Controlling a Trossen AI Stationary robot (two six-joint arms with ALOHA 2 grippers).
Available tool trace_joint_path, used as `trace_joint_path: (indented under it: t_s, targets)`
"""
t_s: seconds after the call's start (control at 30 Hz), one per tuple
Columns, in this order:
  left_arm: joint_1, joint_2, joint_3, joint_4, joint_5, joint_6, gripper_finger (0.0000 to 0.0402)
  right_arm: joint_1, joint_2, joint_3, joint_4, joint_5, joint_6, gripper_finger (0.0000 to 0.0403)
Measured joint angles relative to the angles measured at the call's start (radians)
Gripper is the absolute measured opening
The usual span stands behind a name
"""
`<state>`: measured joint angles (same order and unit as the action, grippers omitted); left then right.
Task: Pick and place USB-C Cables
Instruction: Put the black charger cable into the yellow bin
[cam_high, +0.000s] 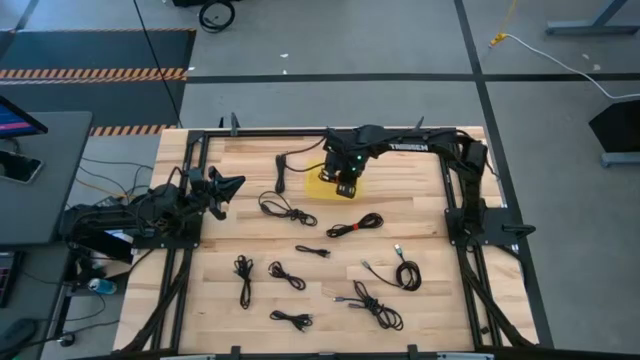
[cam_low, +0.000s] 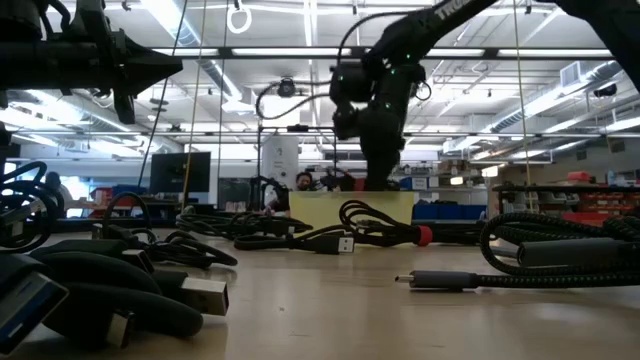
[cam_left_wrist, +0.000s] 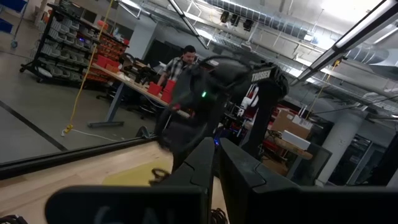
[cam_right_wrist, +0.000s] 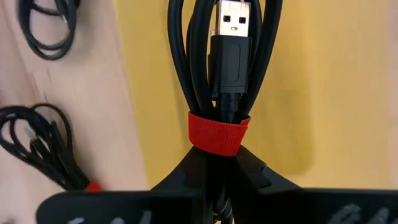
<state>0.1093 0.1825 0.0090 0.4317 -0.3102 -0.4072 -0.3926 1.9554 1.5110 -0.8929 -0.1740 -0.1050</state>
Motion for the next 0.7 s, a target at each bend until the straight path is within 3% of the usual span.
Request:
trace_joint_path:
  t_s: [0.7]
  targets:
    - [0.000,0.000,0.000,-0.018,0.000,0.000,0.0029,0.037,0.121,-0.017,0.095,-0.041,-0.008,0.0038]
